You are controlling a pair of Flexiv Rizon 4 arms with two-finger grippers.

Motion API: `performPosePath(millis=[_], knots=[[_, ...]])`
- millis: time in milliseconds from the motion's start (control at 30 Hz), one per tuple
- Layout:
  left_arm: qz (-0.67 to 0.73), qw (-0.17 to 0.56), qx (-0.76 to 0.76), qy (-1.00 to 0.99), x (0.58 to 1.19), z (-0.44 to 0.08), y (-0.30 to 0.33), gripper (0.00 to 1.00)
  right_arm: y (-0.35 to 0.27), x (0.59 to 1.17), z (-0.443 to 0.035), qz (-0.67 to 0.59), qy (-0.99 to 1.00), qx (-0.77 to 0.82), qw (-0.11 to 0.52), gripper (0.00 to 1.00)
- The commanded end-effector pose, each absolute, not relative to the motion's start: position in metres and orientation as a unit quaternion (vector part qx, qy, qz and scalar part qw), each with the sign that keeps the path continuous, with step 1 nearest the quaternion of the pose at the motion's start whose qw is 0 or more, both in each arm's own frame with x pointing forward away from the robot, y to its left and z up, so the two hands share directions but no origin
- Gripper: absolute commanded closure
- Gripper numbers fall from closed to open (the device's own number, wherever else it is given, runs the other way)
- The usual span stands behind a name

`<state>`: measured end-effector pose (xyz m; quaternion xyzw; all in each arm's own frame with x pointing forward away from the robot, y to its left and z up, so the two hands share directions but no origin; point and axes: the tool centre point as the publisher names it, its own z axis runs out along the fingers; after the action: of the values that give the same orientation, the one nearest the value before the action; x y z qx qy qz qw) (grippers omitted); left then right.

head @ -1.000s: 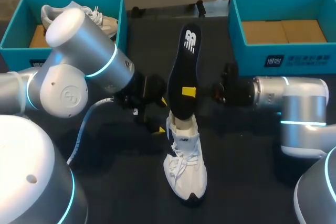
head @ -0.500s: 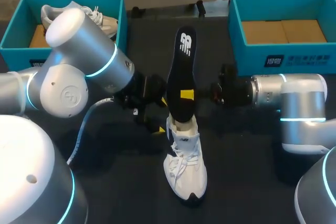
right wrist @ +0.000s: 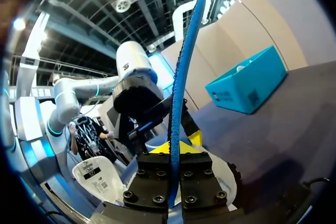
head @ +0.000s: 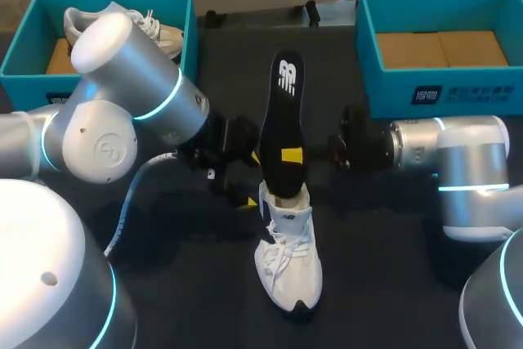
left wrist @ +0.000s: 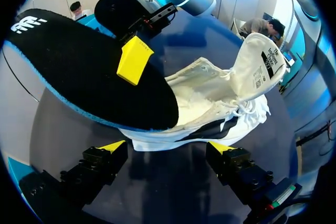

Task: Take the shoe out of the shoebox, open the shoe tongue, remove and reinsert the insole, then place the shoe into the shoebox

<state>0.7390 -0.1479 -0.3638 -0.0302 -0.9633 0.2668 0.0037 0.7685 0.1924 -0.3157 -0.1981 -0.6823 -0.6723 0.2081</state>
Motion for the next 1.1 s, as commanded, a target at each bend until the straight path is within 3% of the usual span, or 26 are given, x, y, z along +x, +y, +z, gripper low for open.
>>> performPosePath(millis=[33, 1100], knots=[[0.267, 0.002, -0.030, -0.963, 0.738, -0.365, -0.148, 0.00, 0.192, 0.764, -0.323, -0.671, -0.681, -0.201, 0.211, 1.00], [0.267, 0.002, -0.030, -0.963, 0.738, -0.365, -0.148, 0.00, 0.189, 0.719, -0.356, -0.628, -0.692, -0.252, 0.254, 1.00]])
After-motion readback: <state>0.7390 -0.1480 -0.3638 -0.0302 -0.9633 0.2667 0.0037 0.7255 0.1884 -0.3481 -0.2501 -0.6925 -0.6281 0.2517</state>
